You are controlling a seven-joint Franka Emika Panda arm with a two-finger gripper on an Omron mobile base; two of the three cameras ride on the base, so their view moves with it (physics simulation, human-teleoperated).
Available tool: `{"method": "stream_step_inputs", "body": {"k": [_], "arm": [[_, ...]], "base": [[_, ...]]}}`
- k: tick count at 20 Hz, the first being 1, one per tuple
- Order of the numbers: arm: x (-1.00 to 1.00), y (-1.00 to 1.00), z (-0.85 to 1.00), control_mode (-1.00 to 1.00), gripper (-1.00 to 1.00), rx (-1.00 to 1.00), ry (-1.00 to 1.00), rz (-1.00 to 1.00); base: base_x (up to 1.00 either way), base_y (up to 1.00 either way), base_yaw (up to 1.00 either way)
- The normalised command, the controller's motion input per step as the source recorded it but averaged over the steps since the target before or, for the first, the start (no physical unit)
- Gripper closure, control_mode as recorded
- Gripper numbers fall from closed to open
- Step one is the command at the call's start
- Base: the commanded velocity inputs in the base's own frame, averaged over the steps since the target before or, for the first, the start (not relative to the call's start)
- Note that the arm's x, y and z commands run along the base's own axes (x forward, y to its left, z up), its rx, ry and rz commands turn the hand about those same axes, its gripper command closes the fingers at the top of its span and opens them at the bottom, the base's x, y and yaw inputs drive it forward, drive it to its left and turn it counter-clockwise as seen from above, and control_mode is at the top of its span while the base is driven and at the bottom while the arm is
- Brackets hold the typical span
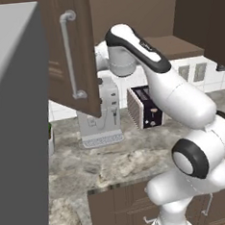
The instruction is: Open the cabinet directly in front. Then move the liquor and the mug to the dining counter with the candle on it.
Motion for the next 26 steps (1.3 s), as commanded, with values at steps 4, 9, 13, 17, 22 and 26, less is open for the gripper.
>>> {"method": "stream_step_inputs", "body": {"k": [4,9,13,17,22,26], "arm": [[-0.68,1.0,0.0,-1.0,-1.0,-0.02,-0.1,0.24],[-0.46,1.0,-0.31,-1.0,-1.0,0.1,-0.24,-0.07],[0.01,0.77,-0.3,-1.0,-1.0,0.19,-0.09,-0.17],[0.0,0.13,-0.04,-1.0,-1.0,0.01,0.0,-0.01],[-0.22,-0.7,0.43,-1.0,-1.0,0.04,0.0,-0.18],[-0.58,-1.0,0.97,-1.0,-1.0,0.01,0.0,-0.29]], "base": [[0.0,0.0,0.0],[0.0,0.0,0.0],[0.0,0.0,0.0],[0.0,0.0,0.0],[0.0,0.0,0.0],[0.0,0.0,0.0]]}}
